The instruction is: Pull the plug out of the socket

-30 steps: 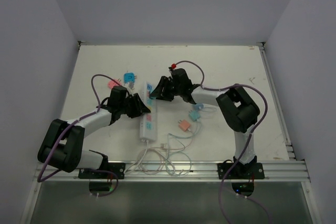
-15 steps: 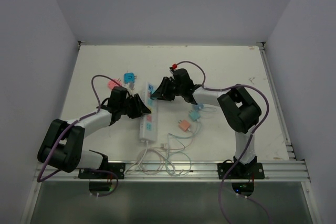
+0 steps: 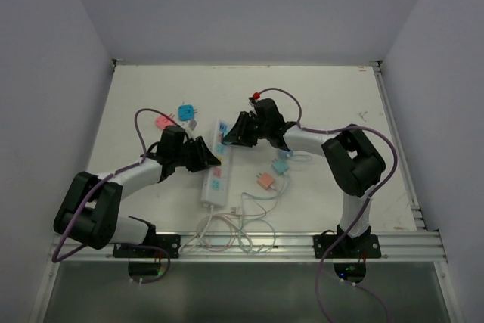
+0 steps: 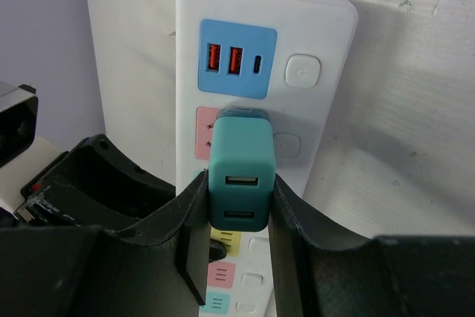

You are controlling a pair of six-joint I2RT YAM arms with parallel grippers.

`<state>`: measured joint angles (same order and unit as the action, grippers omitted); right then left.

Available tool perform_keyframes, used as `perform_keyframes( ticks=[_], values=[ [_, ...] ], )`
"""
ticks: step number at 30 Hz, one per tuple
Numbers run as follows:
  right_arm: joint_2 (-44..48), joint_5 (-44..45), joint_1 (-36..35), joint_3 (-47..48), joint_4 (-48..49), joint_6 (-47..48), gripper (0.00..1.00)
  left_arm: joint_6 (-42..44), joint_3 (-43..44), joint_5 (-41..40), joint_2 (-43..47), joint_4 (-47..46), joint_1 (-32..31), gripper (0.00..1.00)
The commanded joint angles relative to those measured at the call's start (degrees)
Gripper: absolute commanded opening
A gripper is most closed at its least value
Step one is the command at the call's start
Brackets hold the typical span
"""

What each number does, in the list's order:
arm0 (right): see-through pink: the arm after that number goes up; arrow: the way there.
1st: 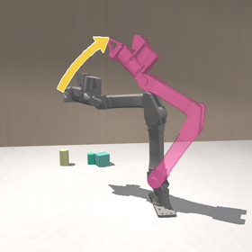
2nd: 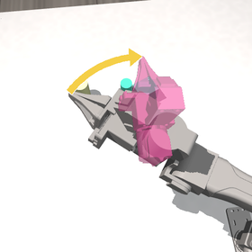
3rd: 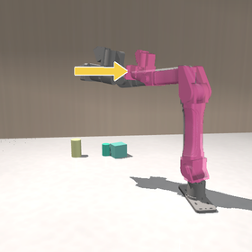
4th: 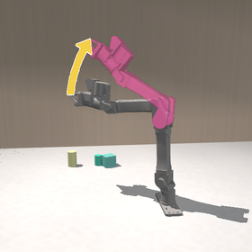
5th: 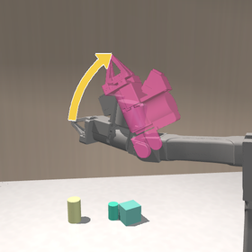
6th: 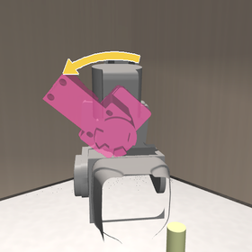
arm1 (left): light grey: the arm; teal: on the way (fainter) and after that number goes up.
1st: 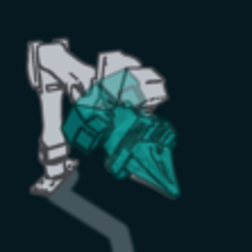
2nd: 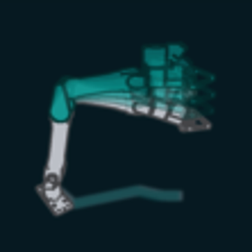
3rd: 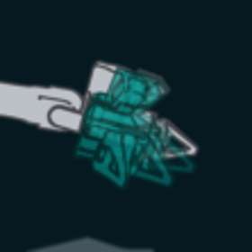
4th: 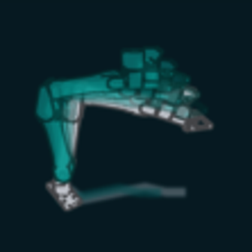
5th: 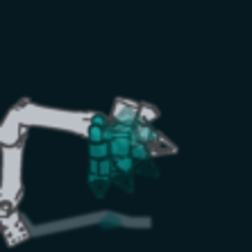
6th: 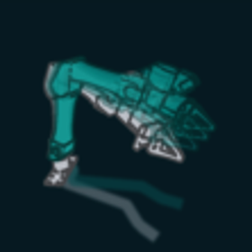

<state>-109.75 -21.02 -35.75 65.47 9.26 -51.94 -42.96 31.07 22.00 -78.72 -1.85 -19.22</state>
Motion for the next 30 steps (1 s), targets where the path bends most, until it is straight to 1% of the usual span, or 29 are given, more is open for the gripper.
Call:
perform_keyframes(
  ticks=[1,7,11,15,17,19,22,30],
  values=[
    [7.2,0.9,3.8,-0.6,0.1,1.6,0.0,-2.8,-2.5,-16.0,-0.1,10.9,2.7,0.0],
    [8.8,5.3,2.7,-2.6,2.7,-2.7,0.0,-5.9,-2.3,-17.2,0.8,10.8,2.6,0.0],
    [8.5,8.5,1.1,-2.5,2.7,-3.5,0.0,-8.0,-1.3,-18.1,0.7,10.6,1.6,0.0],
    [7.2,8.3,0.6,-2.2,3.0,-4.1,0.0,-9.2,-0.5,-17.7,-0.2,9.8,0.9,0.0],
    [7.8,8.9,0.6,-2.7,2.7,-3.2,0.0,-9.1,-0.4,-17.3,-0.3,9.1,0.9,0.0],
    [8.3,10.7,0.8,-2.5,-0.6,-0.6,0.0,-8.7,-0.5,-16.9,-0.2,8.7,0.9,0.0],
    [9.3,12.5,2.0,-3.7,-2.4,1.0,0.0,-7.8,-0.5,-15.7,-0.5,7.5,0.9,0.0],
    [10.6,11.9,5.7,-9.7,-2.1,2.4,0.0,-4.6,2.8,-12.7,-3.0,5.6,0.9,0.0]
  ],
)
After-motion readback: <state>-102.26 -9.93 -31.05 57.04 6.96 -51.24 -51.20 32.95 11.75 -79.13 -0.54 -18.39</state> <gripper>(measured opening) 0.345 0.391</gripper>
